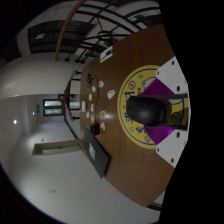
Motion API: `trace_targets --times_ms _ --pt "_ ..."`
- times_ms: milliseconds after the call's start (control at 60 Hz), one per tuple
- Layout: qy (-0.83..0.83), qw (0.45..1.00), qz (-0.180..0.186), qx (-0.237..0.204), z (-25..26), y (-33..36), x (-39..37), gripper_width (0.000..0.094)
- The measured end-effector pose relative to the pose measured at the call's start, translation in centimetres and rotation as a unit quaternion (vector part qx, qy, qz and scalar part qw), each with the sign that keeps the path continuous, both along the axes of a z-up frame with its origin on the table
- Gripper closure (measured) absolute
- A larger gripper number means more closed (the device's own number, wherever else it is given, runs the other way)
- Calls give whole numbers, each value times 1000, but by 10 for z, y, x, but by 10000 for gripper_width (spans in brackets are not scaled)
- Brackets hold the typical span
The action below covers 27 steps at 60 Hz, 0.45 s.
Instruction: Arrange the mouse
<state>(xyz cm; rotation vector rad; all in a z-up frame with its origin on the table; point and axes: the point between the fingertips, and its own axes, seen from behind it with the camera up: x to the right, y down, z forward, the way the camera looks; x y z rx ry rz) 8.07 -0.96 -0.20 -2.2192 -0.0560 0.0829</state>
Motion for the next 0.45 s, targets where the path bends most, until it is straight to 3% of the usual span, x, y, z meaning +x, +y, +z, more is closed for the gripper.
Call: trace_targets --times_ms 50,183,300,450 --pt "9 1000 1 -13 -14 -2 1 569" --pt "35 999 16 -30 -9 -4 -4 360" --pt "13 1000 15 0 12 -15 3 57" --pt "34 998 24 49 45 -60 -4 82"
